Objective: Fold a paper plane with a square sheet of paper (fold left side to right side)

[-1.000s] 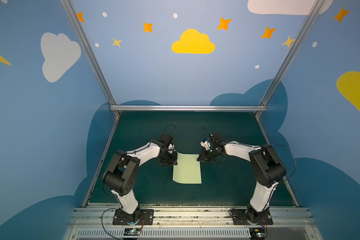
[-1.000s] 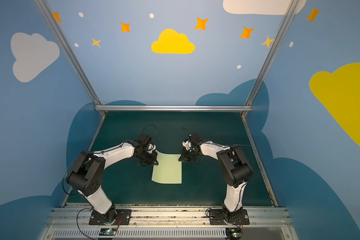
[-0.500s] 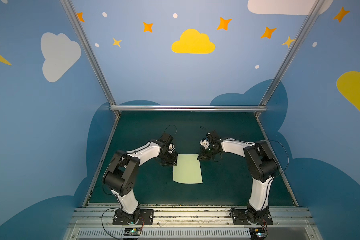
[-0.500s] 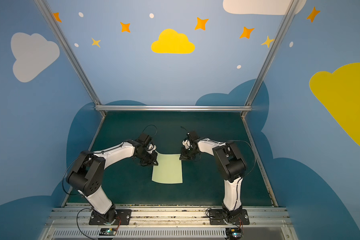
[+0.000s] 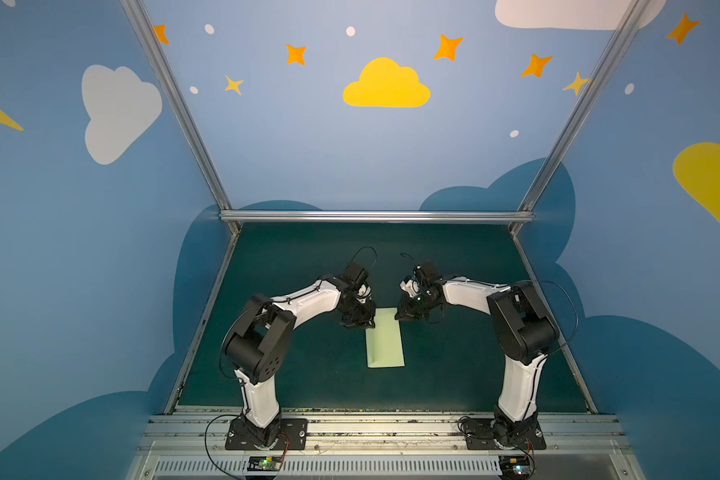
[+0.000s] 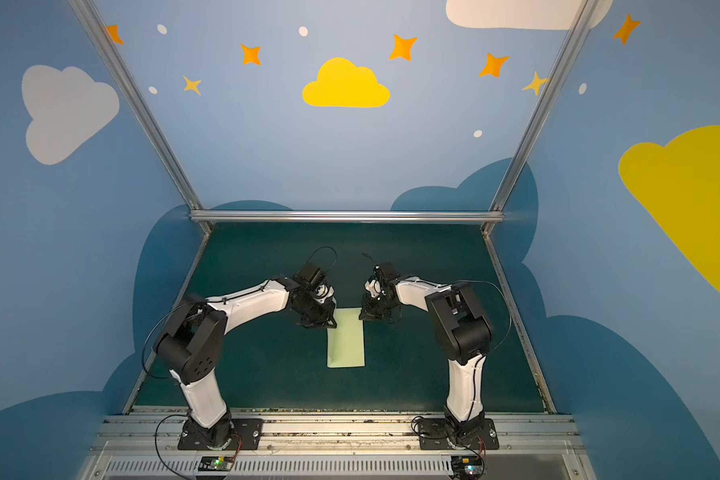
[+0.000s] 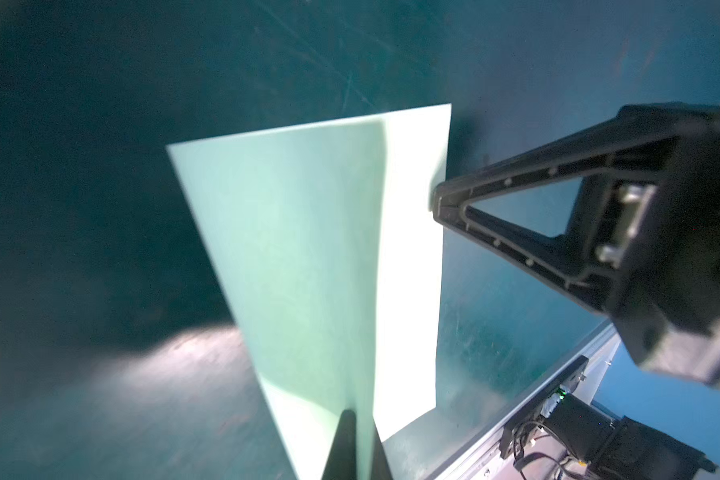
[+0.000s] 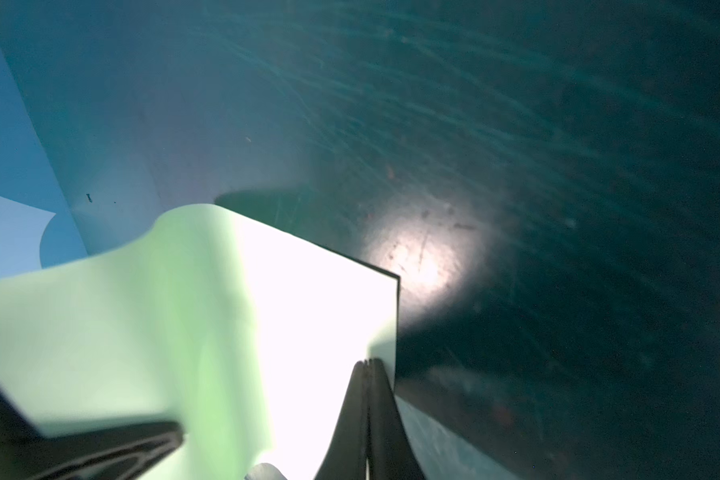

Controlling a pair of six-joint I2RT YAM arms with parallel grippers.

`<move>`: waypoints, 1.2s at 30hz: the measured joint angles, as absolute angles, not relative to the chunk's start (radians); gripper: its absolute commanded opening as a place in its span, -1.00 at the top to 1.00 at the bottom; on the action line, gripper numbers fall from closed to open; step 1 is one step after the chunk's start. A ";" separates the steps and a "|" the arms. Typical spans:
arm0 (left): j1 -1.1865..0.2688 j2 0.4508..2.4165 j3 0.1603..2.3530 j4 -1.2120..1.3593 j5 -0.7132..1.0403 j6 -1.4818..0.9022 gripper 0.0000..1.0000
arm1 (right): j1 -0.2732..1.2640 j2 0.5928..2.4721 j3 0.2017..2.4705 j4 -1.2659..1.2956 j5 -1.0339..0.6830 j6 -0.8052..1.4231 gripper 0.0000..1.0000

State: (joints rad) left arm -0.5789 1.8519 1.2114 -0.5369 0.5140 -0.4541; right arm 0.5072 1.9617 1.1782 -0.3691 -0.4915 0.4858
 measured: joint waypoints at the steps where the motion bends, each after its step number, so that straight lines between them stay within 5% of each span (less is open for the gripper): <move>1: -0.587 1.866 1.220 -0.535 0.514 -0.458 0.93 | 0.507 1.962 1.178 -0.369 -0.492 0.486 1.00; 5: -0.613 1.922 1.270 -0.532 0.514 -0.472 0.86 | 0.507 1.962 1.178 -0.369 -0.492 0.486 1.00; 10: -0.629 1.957 1.308 -0.525 0.514 -0.479 0.30 | 0.507 1.962 1.177 -0.368 -0.492 0.485 1.00; 15: -0.630 1.960 1.309 -0.520 0.514 -0.488 0.09 | 0.507 1.962 1.175 -0.364 -0.495 0.486 1.00; 24: -0.630 1.970 1.309 -0.501 0.514 -0.488 0.06 | 0.506 1.961 1.166 -0.344 -0.508 0.489 1.00; 31: -0.630 2.001 1.306 -0.492 0.513 -0.487 0.38 | 0.500 1.961 1.165 -0.339 -0.528 0.499 1.00; 36: -0.630 2.004 1.306 -0.488 0.513 -0.486 0.40 | 0.481 1.955 1.168 -0.352 -0.553 0.516 1.00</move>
State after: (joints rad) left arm -0.6296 2.0037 1.3056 -0.4881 0.5133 -0.4858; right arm 0.4808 1.9549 1.1675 -0.3523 -0.5529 0.5159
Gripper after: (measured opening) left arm 0.298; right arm 0.047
